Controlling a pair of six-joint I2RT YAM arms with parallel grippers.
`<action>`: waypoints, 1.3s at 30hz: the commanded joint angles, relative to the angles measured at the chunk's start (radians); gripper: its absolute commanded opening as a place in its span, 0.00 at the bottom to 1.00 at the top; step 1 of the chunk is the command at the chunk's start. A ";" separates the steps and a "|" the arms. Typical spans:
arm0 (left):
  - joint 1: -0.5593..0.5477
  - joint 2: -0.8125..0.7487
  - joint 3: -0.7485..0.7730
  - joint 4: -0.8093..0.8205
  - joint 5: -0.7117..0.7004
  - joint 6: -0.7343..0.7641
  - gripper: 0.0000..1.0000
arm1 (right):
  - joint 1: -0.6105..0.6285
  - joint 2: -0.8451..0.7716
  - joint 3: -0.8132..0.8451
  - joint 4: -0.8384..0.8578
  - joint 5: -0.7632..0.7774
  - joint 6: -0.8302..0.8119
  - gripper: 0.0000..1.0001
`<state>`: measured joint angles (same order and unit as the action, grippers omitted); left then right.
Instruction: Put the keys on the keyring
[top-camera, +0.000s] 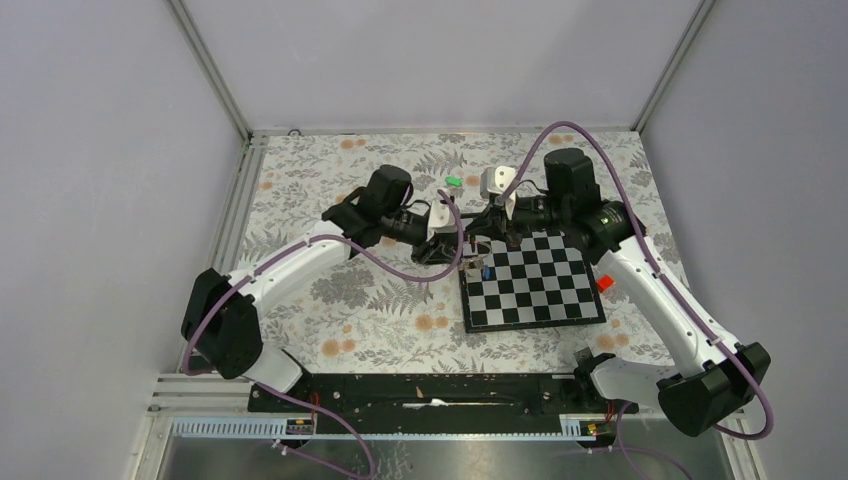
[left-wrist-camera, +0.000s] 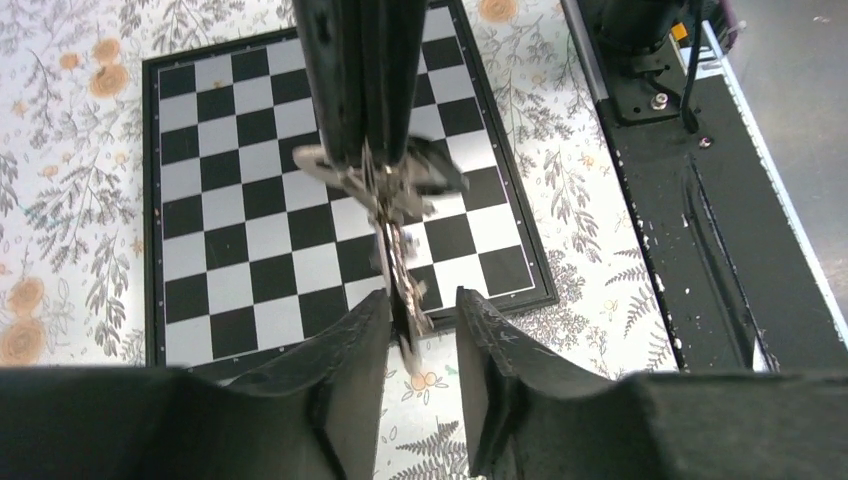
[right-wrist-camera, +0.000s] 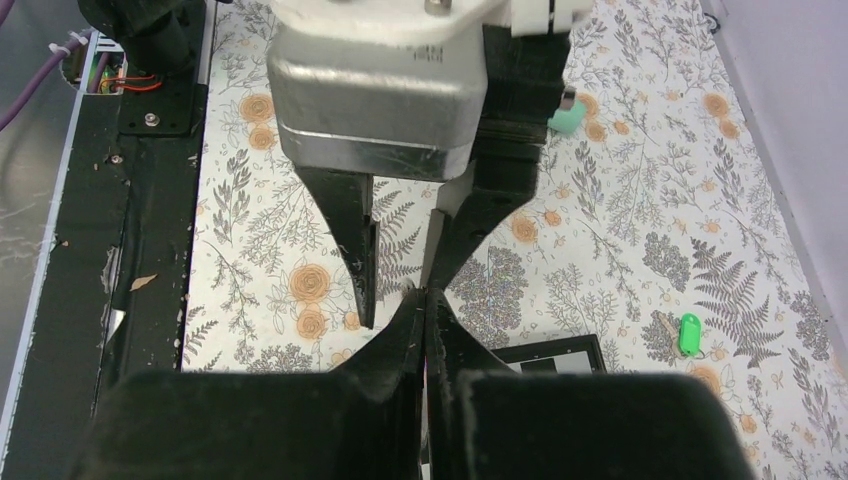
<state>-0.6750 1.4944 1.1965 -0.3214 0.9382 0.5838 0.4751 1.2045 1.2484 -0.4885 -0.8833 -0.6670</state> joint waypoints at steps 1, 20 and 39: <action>-0.001 -0.043 -0.016 0.034 -0.038 0.010 0.29 | -0.012 -0.028 0.030 0.030 -0.018 0.010 0.00; 0.008 -0.151 0.079 -0.230 -0.240 0.037 0.00 | -0.030 -0.068 -0.135 0.142 0.138 0.037 0.15; 0.006 -0.136 0.276 -0.560 -0.527 0.135 0.00 | -0.041 -0.103 -0.258 0.245 0.171 0.092 0.62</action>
<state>-0.6701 1.3754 1.3647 -0.7971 0.4583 0.6746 0.4480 1.1339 1.0046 -0.3050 -0.7349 -0.5957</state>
